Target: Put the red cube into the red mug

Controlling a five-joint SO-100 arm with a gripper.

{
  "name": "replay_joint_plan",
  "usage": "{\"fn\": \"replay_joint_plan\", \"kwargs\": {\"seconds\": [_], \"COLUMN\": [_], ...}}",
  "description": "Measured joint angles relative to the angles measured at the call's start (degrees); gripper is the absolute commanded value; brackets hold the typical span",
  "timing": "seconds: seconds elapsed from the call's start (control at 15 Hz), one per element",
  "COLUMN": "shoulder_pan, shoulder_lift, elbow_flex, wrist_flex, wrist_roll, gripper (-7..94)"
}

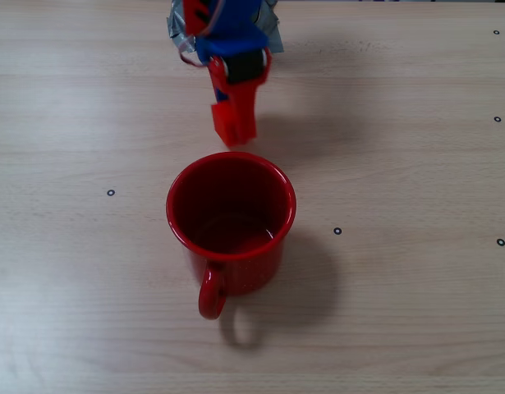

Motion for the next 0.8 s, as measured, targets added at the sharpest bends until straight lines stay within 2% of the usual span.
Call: {"fn": "replay_joint_plan", "kwargs": {"seconds": [0.33,0.53,0.73,0.8], "shoulder_pan": [2.37,2.20,2.11,2.11], "shoulder_lift": [3.96,3.78,0.00,-1.93], "elbow_flex": [-15.21,-28.13,-44.03,-50.10], "wrist_flex": [21.09,28.65,39.20,40.43], "wrist_roll": [0.09,1.58,4.66,5.63], "gripper": [0,0,0,0]}}
